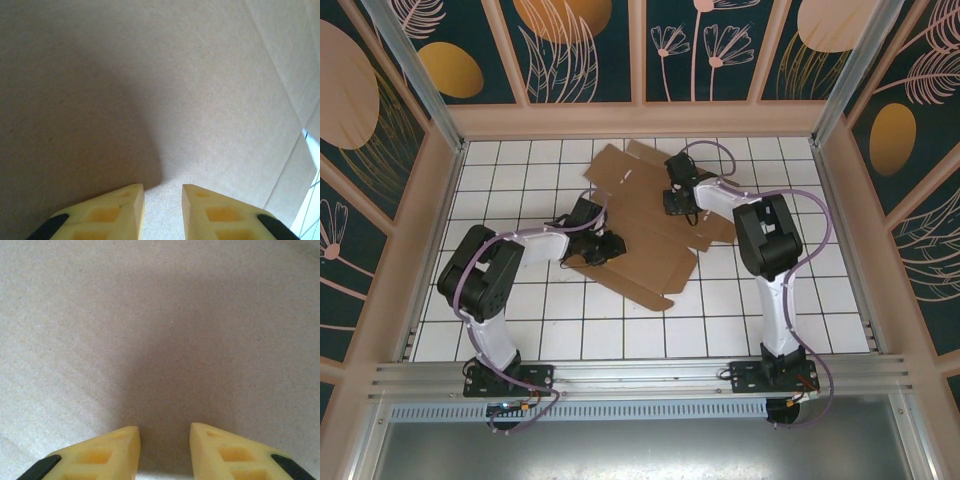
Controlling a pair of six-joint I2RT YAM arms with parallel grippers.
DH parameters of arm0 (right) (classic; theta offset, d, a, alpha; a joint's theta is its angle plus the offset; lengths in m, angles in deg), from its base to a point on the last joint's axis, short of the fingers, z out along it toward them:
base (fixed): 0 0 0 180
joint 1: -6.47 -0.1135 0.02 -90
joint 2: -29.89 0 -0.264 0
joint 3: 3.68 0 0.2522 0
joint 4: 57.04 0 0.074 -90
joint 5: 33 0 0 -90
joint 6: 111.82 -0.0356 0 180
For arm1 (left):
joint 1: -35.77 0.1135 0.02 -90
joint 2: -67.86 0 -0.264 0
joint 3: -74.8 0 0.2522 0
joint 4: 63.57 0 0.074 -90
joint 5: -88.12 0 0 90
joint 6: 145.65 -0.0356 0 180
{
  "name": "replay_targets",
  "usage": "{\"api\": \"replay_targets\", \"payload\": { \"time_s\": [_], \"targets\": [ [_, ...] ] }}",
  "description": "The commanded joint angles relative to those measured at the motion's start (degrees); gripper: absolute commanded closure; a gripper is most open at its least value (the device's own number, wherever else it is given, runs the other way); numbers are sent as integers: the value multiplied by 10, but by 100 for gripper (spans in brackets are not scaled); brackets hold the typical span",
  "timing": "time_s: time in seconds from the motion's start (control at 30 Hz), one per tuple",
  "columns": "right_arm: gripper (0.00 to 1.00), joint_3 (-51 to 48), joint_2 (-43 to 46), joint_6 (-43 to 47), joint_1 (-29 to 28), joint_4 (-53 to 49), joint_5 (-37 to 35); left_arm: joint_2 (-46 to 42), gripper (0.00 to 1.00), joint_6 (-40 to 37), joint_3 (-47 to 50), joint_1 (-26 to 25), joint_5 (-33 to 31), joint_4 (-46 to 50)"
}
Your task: Fold the paper box
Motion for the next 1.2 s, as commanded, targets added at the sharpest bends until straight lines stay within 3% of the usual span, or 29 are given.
{"api": "replay_targets", "payload": {
  "time_s": [0.0, 0.2, 0.3, 0.4, 0.47, 0.6, 0.7, 0.8, 0.9, 1.07, 1.17],
  "targets": [
    [66, -2, -53, 38, -36, -39, 87, -10, 72, 22, 5, -19, 14, 31],
    [65, -34, -36, 118, -78, -27, 135, -80, 73, 51, -12, -19, 25, 1],
    [65, -49, -20, 147, -83, -16, 196, -101, 73, 38, -57, -19, -20, 35],
    [65, -68, 3, 151, -84, 6, 191, -114, 75, 16, -90, -11, -87, 61],
    [65, -85, 27, 142, -75, 21, 192, -106, 76, 14, -97, 9, -93, 64],
    [63, -142, 119, 113, -52, 81, 212, -61, 78, 26, -99, 56, -65, 40],
    [59, -183, 191, 83, -42, 130, 251, 14, 78, 20, -156, 56, -48, 34],
    [54, -194, 228, 22, 17, 147, 276, 79, 79, 17, -225, 56, -36, 32],
    [40, -187, 231, -33, 68, 136, 285, 144, 81, 8, -297, 57, -27, 57],
    [37, -116, 172, -61, 99, 42, 226, 199, 84, 36, -318, 66, 3, 32],
    [37, -76, 137, -71, 86, -9, 193, 223, 84, 52, -317, 73, 18, 19]
  ]
}}
